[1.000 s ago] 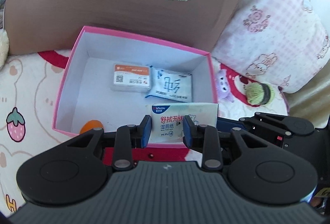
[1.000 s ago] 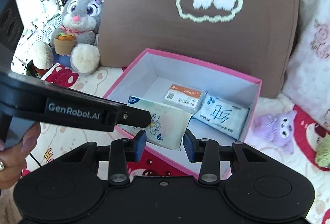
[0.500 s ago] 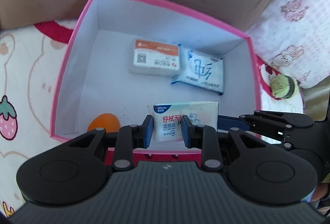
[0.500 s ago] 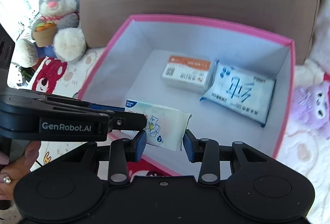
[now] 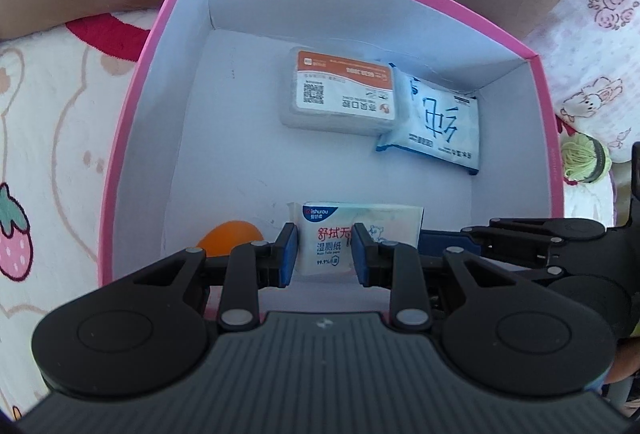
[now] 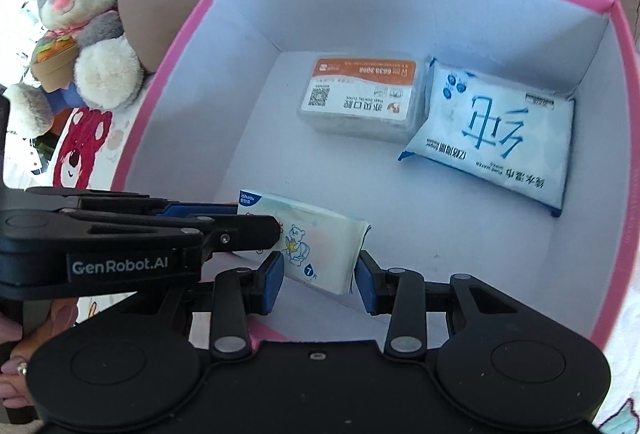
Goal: Organize objects
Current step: 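Lower the wipe pack into the pink box beside the sponge, then open the left tool to release the wipe pack in the box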
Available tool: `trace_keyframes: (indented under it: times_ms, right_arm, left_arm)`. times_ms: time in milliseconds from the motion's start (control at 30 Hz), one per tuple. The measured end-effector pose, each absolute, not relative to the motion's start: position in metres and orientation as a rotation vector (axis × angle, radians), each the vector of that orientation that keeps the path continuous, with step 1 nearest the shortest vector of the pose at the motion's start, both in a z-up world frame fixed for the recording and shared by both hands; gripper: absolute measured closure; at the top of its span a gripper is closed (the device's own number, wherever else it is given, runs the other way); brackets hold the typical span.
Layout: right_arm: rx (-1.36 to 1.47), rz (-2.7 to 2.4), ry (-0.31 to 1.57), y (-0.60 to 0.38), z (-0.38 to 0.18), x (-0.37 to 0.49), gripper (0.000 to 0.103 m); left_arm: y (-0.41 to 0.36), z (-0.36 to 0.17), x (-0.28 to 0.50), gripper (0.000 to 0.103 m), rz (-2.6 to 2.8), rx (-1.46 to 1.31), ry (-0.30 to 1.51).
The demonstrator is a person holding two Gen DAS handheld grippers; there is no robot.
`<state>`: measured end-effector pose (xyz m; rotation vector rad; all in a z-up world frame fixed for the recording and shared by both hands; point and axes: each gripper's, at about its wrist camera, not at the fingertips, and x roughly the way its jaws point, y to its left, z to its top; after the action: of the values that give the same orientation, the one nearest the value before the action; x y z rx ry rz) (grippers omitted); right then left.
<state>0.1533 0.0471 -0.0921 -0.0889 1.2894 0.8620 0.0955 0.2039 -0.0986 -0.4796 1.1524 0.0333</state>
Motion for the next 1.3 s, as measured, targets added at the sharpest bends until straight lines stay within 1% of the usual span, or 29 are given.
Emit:
trace_keyframes:
  times_ms: [100, 467, 600, 667, 933, 1300]
  right_arm:
    - [-0.074, 0.859, 1.316, 0.050, -0.099, 0.157, 0.059]
    - [-0.107, 0.826, 1.314, 0.060, -0.111, 0.161, 0.059]
    - [-0.090, 0.824, 1.328, 0.061, -0.114, 0.164, 0.058]
    - [-0.094, 0.821, 1.313, 0.061, -0.112, 0.163, 0.057]
    - [-0.098, 0.858, 1.215, 0.040, -0.086, 0.154, 0.057]
    - [-0.188, 0.948, 1.051, 0.006, -0.036, 0.119, 0.056]
  left_arm:
    - [0.206, -0.101, 0.098, 0.076, 0.039, -0.469, 1.154]
    - [0.214, -0.115, 0.102, 0.076, 0.039, -0.522, 1.164]
    - [0.213, -0.114, 0.102, 0.076, 0.058, -0.500, 1.151]
    - [0.211, -0.110, 0.101, 0.072, 0.064, -0.479, 1.136]
    - [0.207, -0.085, 0.092, 0.072, 0.050, -0.456, 1.099]
    - [0.188, -0.042, 0.070, 0.069, 0.030, -0.416, 1.057]
